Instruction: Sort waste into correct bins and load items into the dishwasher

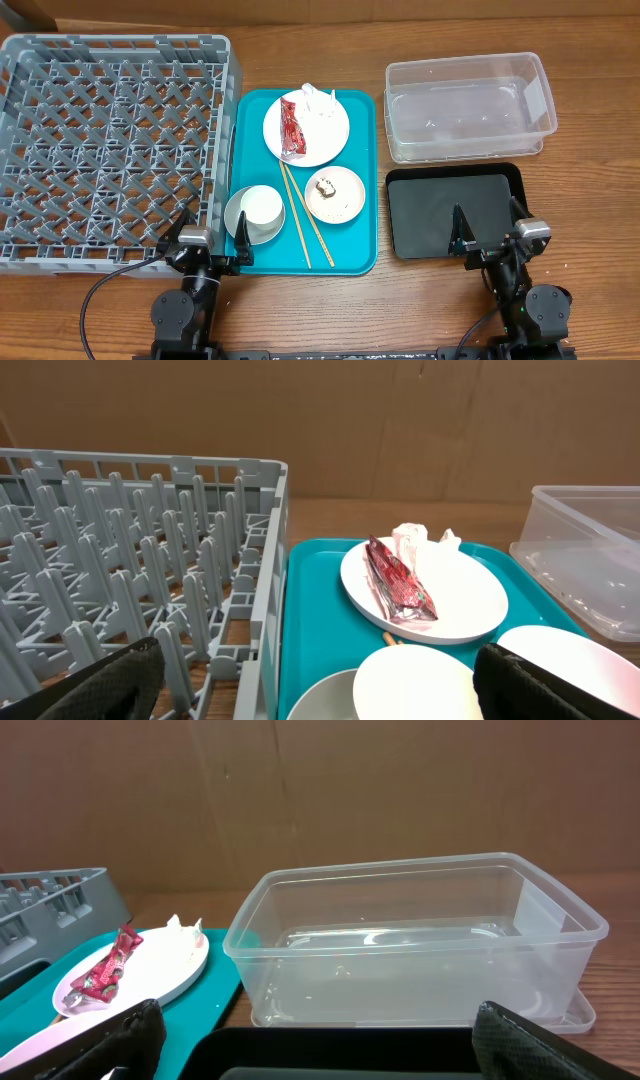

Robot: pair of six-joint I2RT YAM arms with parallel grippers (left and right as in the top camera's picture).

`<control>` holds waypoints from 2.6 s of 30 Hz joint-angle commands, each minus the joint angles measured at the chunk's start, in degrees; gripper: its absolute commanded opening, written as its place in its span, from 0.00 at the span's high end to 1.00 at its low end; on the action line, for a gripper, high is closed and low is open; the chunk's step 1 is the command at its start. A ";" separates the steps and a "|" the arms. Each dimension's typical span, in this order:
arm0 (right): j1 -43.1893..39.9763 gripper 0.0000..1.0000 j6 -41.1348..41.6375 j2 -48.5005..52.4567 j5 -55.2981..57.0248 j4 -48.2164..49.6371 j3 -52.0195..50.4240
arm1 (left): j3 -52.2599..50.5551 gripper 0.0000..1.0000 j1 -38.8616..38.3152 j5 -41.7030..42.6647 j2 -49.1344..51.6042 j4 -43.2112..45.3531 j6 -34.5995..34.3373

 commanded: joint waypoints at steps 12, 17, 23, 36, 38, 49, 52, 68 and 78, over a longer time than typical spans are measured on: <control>-0.17 0.00 -0.17 -0.52 0.72 0.37 -0.61 | -0.20 0.00 -0.48 0.68 -0.46 0.00 0.02; -0.17 0.00 -0.20 -0.52 0.72 0.37 -0.61 | -0.20 0.00 -0.48 0.68 -0.46 0.00 0.02; -0.17 0.00 -0.20 -0.52 0.72 0.37 -0.61 | -0.20 0.00 -0.48 0.66 -0.46 0.02 0.02; -0.17 0.00 -0.17 -0.52 0.72 0.37 -0.61 | -0.20 0.00 -0.48 0.66 -0.46 0.02 0.02; -0.17 0.00 -0.20 -0.52 0.72 0.37 -0.61 | -0.20 0.00 -0.48 0.66 -0.46 0.02 0.02; -0.17 0.00 -0.20 -0.52 0.72 0.37 -0.61 | -0.20 0.00 -0.48 0.66 -0.46 0.02 0.02; -0.17 0.00 -0.20 -0.52 0.72 0.37 -0.61 | -0.20 0.00 -0.48 0.66 -0.46 0.02 0.02; -0.17 0.00 -0.15 -0.52 0.59 0.37 -0.61 | -0.20 0.00 -0.48 1.05 -0.46 0.04 0.00; -0.17 0.00 6.73 -0.52 0.52 0.39 -0.57 | 0.37 0.00 -0.42 1.40 -0.44 -0.83 -2.32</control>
